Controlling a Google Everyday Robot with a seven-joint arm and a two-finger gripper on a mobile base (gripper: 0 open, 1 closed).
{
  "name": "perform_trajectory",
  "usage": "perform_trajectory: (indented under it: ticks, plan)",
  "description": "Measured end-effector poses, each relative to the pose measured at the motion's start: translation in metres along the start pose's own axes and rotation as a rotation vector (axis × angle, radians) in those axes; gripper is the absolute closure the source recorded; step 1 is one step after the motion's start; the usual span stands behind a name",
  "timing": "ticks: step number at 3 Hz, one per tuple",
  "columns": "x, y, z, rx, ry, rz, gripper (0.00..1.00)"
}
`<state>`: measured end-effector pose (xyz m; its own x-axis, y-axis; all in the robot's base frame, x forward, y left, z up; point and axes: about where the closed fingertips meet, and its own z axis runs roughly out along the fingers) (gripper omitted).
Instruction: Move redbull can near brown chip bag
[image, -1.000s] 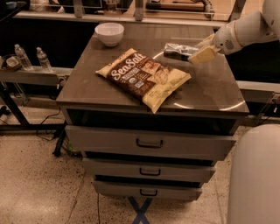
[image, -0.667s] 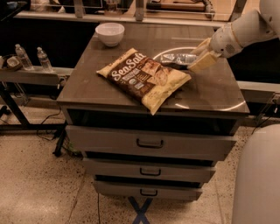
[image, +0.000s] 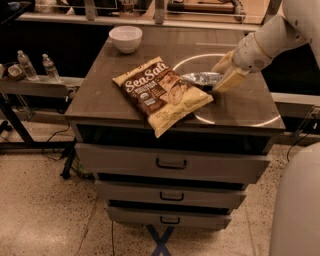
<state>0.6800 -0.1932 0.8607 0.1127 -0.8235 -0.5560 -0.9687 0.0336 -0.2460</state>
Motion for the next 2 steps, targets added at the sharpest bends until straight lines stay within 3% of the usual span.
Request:
perform_trajectory:
  ticks: [1,2]
  plan:
    - [0.0011,0.0027,0.0049,-0.018,0.021,-0.037,0.05]
    - [0.0021,0.0035,0.0088,-0.031,0.033,-0.057,0.0]
